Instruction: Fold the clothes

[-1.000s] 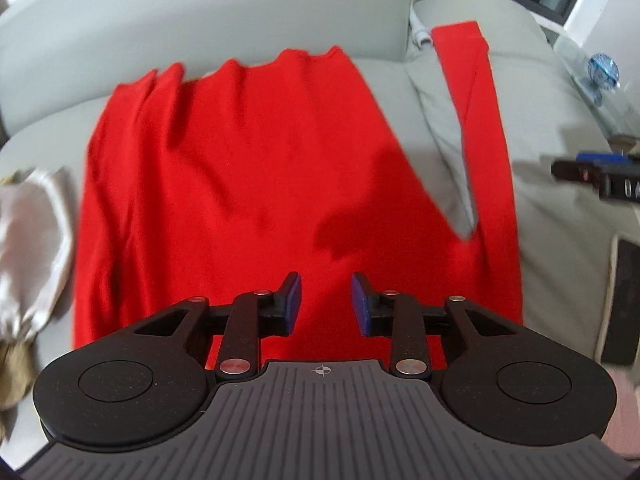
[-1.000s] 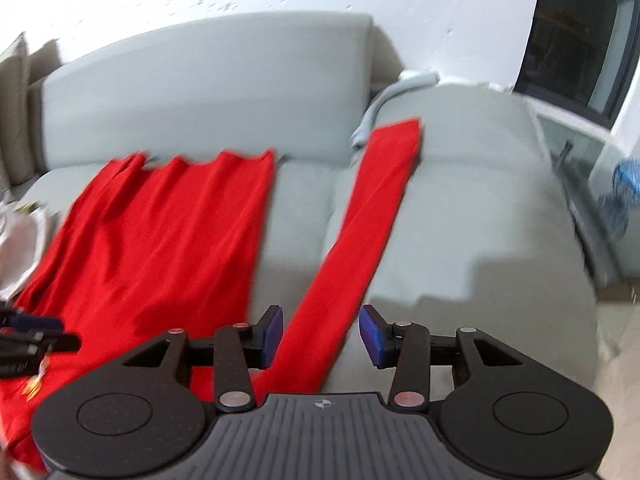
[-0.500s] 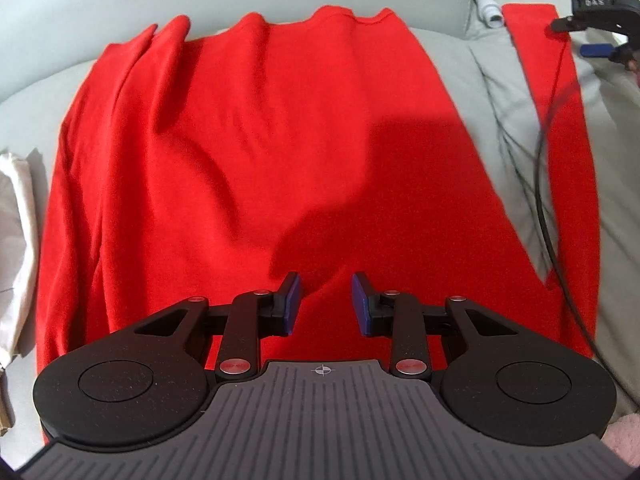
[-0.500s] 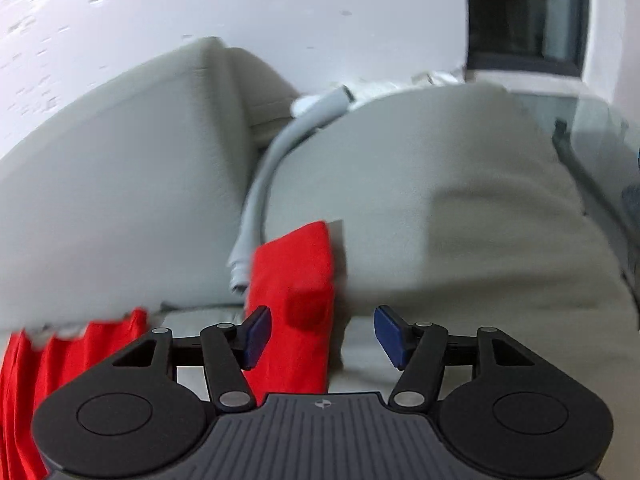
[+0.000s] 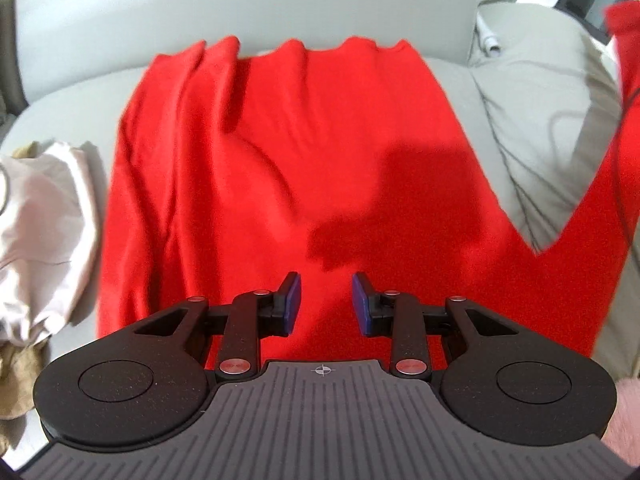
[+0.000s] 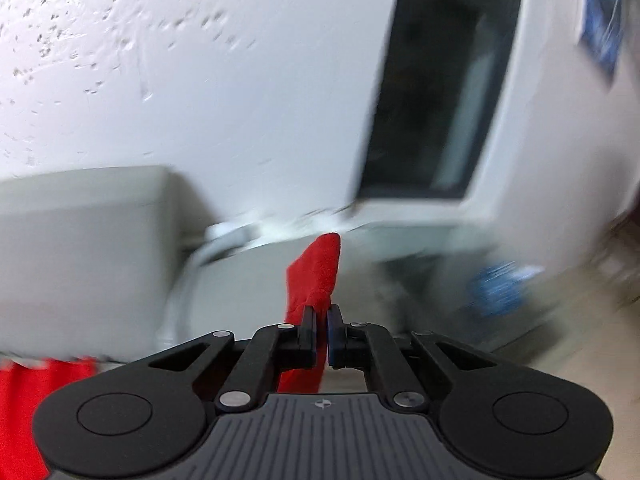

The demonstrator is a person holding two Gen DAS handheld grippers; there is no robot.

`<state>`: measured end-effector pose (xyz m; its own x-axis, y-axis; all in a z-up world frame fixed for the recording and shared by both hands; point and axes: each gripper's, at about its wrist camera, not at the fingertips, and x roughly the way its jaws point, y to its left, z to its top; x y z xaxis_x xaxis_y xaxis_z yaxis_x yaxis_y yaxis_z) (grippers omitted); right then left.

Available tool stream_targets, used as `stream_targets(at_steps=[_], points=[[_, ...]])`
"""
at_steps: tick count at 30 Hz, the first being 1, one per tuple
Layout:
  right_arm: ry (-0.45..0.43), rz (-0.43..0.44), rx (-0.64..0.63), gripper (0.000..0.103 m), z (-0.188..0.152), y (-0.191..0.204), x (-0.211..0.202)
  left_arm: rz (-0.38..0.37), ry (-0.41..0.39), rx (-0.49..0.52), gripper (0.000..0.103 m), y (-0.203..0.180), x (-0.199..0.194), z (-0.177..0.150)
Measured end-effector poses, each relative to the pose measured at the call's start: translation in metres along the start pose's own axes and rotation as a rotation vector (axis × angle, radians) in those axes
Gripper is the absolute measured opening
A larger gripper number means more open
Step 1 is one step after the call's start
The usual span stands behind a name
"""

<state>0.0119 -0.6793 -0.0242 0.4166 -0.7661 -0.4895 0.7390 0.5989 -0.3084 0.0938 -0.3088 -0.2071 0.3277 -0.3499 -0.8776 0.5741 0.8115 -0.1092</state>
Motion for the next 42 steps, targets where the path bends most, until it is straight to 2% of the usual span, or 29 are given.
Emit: stream_targets(at_steps=[2,4,7,11,15,17,18,19,20,23,25,27,30,32,33,34,36,38,42], points=[[-0.017,-0.081,-0.1,0.004,-0.005,-0.013,-0.025,-0.013,-0.007,0.003,0.034,-0.002,-0.012,-0.013],[0.002,-0.118,-0.167,0.004,-0.017,-0.019,-0.035,-0.025,0.003,0.012,0.034,-0.007,-0.016,-0.024],[0.044,-0.166,-0.189,0.004,-0.034,-0.021,-0.035,-0.038,0.023,0.034,0.034,-0.015,-0.021,-0.04],[0.086,-0.205,-0.163,0.004,-0.048,-0.016,-0.017,-0.046,0.042,0.069,0.034,-0.02,-0.026,-0.053],[0.162,-0.214,-0.165,0.005,-0.056,-0.005,0.02,-0.033,0.068,0.086,0.034,-0.023,-0.021,-0.056],[0.197,-0.175,-0.146,0.008,-0.051,0.005,0.049,-0.017,0.084,0.073,0.034,-0.022,-0.015,-0.052],[0.202,-0.119,-0.117,0.018,-0.048,0.009,0.06,-0.013,0.084,0.068,0.034,-0.021,-0.015,-0.051],[0.21,-0.041,-0.072,0.034,-0.042,0.013,0.072,-0.01,0.084,0.062,0.034,-0.02,-0.015,-0.05],[0.221,0.016,-0.032,0.039,-0.037,0.015,0.079,-0.01,0.084,0.056,0.034,-0.02,-0.014,-0.049],[0.227,0.123,0.079,0.047,-0.023,0.009,0.086,-0.016,0.087,0.034,0.034,-0.015,-0.011,-0.047],[0.205,0.186,0.127,0.058,-0.02,-0.004,0.08,-0.018,0.091,0.027,0.034,-0.014,-0.006,-0.047],[0.181,0.204,0.115,0.059,-0.024,-0.018,0.075,-0.02,0.099,0.018,0.034,-0.012,0.001,-0.047],[0.159,0.159,0.088,0.058,-0.036,-0.041,0.076,-0.024,0.114,0.01,0.034,-0.013,0.01,-0.049],[0.177,0.138,0.083,0.057,-0.048,-0.057,0.086,-0.027,0.121,0.008,0.034,-0.015,0.013,-0.05],[0.193,0.141,0.09,0.055,-0.052,-0.061,0.092,-0.027,0.123,0.007,0.034,-0.015,0.015,-0.05],[0.211,0.153,0.099,0.049,-0.059,-0.066,0.1,-0.023,0.128,0.008,0.034,-0.014,0.016,-0.05],[0.22,0.18,0.088,0.044,-0.064,-0.065,0.111,-0.012,0.133,0.012,0.034,-0.013,0.017,-0.05],[0.215,0.209,0.045,0.044,-0.071,-0.056,0.122,0.0,0.133,0.014,0.034,-0.011,0.018,-0.049],[0.224,0.191,-0.009,0.043,-0.074,-0.038,0.149,0.029,0.138,0.003,0.034,-0.007,0.019,-0.048]])
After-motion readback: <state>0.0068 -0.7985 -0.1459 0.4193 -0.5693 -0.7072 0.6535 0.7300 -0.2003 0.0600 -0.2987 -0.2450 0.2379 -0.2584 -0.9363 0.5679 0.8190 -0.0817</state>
